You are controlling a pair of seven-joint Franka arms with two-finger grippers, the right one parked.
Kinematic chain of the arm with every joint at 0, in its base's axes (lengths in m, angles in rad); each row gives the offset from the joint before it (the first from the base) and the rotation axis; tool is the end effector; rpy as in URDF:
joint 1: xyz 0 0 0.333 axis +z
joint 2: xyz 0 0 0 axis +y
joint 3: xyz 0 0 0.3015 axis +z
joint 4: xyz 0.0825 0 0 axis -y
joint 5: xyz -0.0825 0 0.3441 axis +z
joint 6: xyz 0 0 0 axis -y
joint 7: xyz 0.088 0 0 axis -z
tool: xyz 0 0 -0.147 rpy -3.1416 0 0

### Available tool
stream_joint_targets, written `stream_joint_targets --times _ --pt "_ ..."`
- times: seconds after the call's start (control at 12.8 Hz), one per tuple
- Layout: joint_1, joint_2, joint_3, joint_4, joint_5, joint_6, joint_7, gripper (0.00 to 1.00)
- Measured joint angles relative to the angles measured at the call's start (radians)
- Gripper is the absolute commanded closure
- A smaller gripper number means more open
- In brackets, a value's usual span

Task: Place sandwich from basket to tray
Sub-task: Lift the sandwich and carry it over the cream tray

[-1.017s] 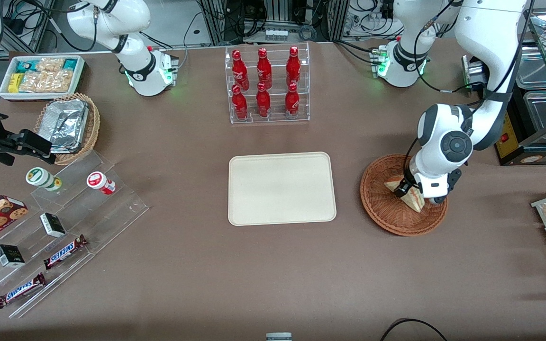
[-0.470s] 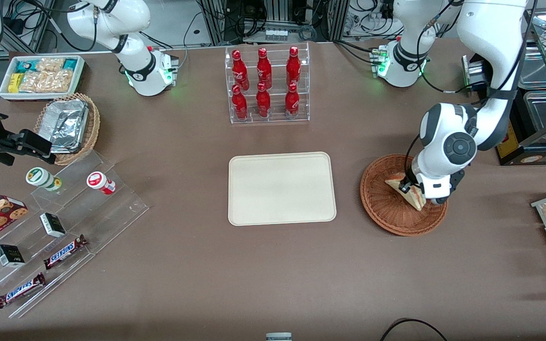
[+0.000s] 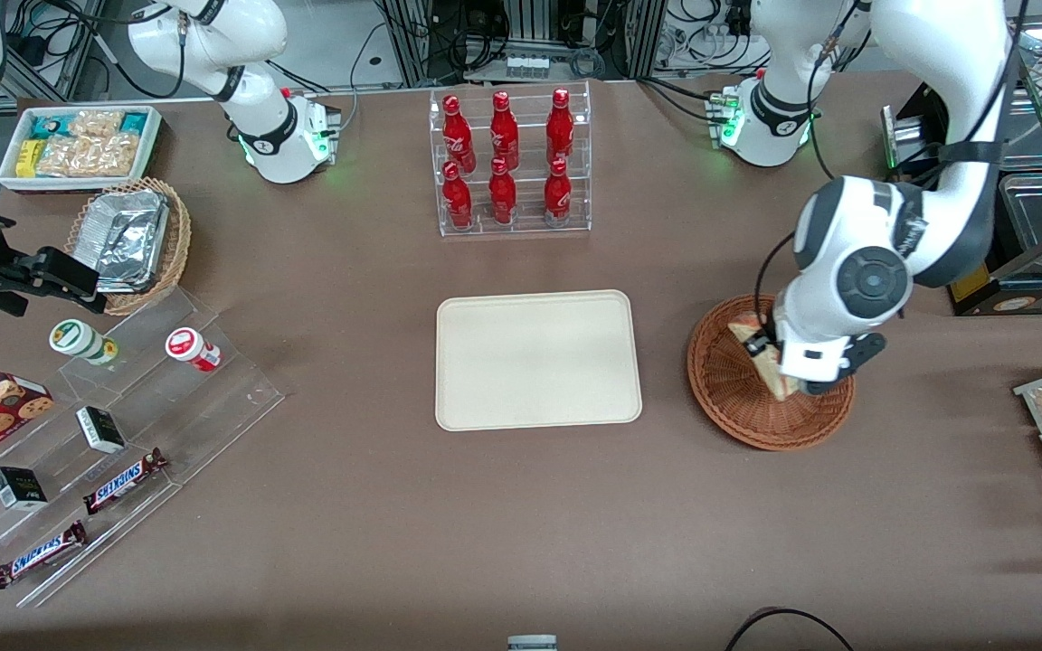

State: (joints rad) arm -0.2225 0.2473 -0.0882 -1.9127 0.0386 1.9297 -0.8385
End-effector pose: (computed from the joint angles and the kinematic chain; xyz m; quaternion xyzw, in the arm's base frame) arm 0.5137 -0.1594 0.3198 -0.9613 -0.2507 0.0925 0.0674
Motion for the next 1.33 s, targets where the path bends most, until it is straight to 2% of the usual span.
stream_joint_targets --times 0.31,0.55,0.94,1.33 --pt "-0.136 0.13 -0.005 0.155 -0.007 -0.056 0.043 0.94" --pt "-0.234 0.23 -0.007 0.269 -0.073 -0.058 0.041 0.94" --pt "-0.382 0.388 -0.008 0.445 -0.088 -0.057 -0.065 0.94" --pt "-0.464 0.475 -0.007 0.505 -0.088 0.023 -0.156 0.94"
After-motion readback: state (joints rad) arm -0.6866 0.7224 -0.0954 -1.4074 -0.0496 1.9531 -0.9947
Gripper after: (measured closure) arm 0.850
